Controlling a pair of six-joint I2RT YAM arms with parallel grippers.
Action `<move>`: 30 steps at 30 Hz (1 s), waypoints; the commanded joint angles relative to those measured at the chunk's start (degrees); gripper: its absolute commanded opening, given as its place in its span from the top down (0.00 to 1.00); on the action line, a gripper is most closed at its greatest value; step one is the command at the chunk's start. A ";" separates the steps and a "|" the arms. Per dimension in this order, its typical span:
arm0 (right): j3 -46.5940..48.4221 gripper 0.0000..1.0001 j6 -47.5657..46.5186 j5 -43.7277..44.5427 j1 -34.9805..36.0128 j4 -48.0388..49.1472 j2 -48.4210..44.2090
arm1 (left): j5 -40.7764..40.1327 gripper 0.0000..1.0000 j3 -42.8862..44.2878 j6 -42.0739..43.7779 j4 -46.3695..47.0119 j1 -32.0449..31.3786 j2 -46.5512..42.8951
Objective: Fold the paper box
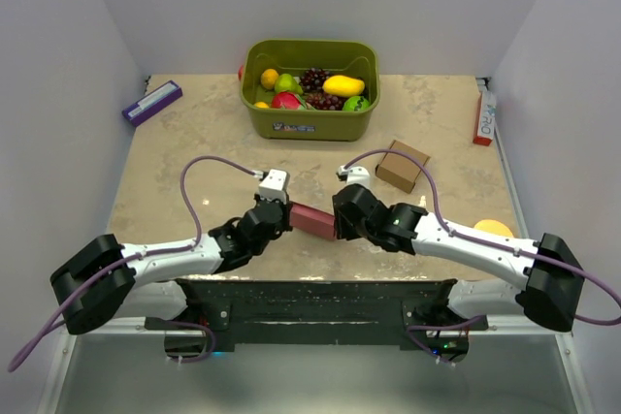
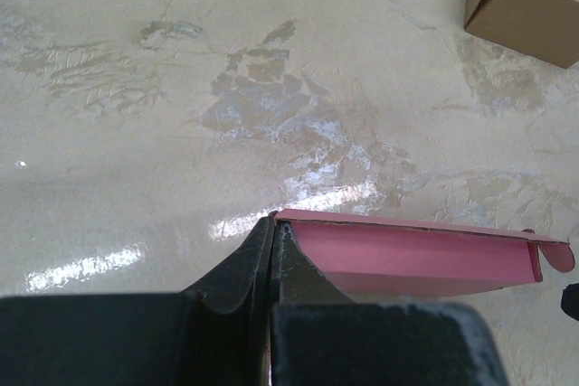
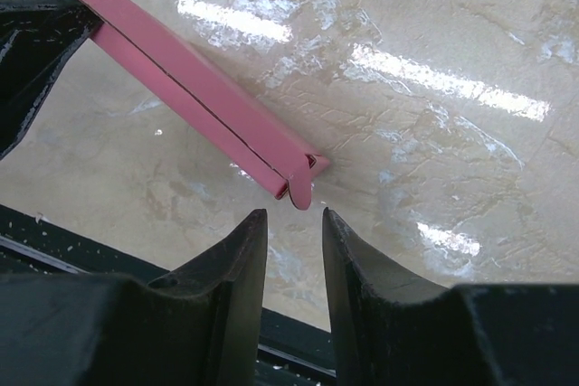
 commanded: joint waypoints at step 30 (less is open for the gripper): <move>0.45 1.00 3.25 -1.16 -2.97 2.81 1.33 | -7.69 1.00 -1.57 0.04 -6.90 -6.38 1.61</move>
